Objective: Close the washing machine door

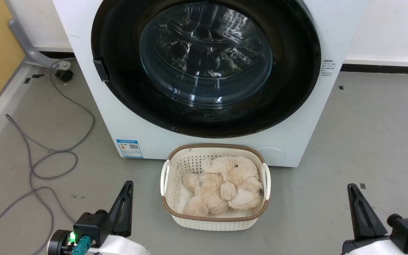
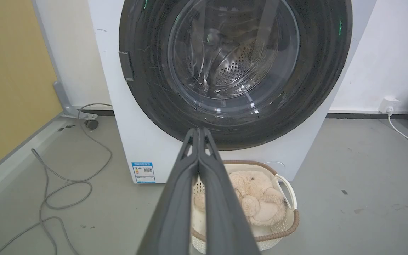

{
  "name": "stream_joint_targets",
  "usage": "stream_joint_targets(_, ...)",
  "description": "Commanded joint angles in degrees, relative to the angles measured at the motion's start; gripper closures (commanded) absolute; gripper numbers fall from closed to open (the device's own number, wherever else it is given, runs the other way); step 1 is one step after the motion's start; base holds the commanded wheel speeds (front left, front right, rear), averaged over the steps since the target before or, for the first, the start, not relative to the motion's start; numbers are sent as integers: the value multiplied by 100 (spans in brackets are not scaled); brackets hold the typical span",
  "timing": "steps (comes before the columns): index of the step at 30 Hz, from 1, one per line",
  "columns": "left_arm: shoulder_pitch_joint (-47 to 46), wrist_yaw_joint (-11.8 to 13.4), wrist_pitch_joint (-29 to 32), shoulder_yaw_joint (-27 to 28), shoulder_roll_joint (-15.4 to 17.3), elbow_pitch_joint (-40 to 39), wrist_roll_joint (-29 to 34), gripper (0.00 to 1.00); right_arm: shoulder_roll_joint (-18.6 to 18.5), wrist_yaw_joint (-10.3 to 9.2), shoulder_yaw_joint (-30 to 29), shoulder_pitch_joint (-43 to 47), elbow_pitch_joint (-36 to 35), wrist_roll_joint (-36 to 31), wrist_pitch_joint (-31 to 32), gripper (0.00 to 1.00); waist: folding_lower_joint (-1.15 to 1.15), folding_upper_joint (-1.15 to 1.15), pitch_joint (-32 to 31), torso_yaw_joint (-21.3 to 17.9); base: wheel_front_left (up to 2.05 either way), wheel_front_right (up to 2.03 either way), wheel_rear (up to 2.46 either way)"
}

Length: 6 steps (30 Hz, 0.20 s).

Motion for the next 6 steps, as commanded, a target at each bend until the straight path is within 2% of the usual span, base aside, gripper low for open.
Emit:
stream_joint_targets(1,-31,43,32,21,-1,-35,53,100,31,-1,18,-107,-38,-54,29,100,0,0,-3,-3,0,0,0)
stream_joint_targets(6,-35,59,79,32,-2,-56,74,100,35,-1,30,-123,-43,-80,74,100,0,0,-11,-13,0,0,0)
